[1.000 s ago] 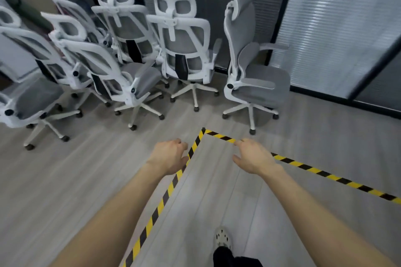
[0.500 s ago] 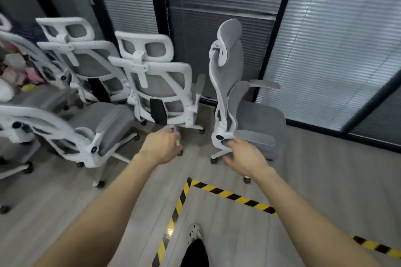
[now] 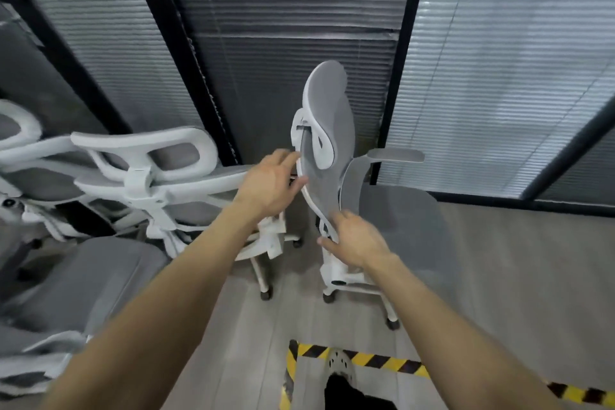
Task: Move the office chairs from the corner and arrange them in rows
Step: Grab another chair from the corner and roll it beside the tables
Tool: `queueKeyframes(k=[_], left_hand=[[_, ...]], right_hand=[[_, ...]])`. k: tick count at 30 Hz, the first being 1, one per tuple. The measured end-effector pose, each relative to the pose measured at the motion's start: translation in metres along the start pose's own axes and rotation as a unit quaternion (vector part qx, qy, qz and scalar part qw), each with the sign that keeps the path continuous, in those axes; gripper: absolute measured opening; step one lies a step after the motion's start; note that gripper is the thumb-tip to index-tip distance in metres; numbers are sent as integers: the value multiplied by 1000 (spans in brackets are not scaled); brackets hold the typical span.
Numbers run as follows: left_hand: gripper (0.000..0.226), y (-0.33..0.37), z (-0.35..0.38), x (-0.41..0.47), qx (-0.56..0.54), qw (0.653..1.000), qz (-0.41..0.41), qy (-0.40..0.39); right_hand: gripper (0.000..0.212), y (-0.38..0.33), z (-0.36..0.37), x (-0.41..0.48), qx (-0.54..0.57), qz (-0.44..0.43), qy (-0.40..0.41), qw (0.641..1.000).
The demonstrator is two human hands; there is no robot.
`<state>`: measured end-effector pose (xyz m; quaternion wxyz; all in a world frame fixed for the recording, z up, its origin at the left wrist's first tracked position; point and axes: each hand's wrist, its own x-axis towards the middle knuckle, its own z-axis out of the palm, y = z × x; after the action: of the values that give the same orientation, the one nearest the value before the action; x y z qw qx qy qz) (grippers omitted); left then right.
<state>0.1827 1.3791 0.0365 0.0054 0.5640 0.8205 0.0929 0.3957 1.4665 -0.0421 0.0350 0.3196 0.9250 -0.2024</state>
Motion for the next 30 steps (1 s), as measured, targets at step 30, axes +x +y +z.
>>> queueKeyframes(k=[30], left_hand=[[80,21,7,205,82,835,539,73]], right_hand=[[80,-74,89,51,244,413,340,809]])
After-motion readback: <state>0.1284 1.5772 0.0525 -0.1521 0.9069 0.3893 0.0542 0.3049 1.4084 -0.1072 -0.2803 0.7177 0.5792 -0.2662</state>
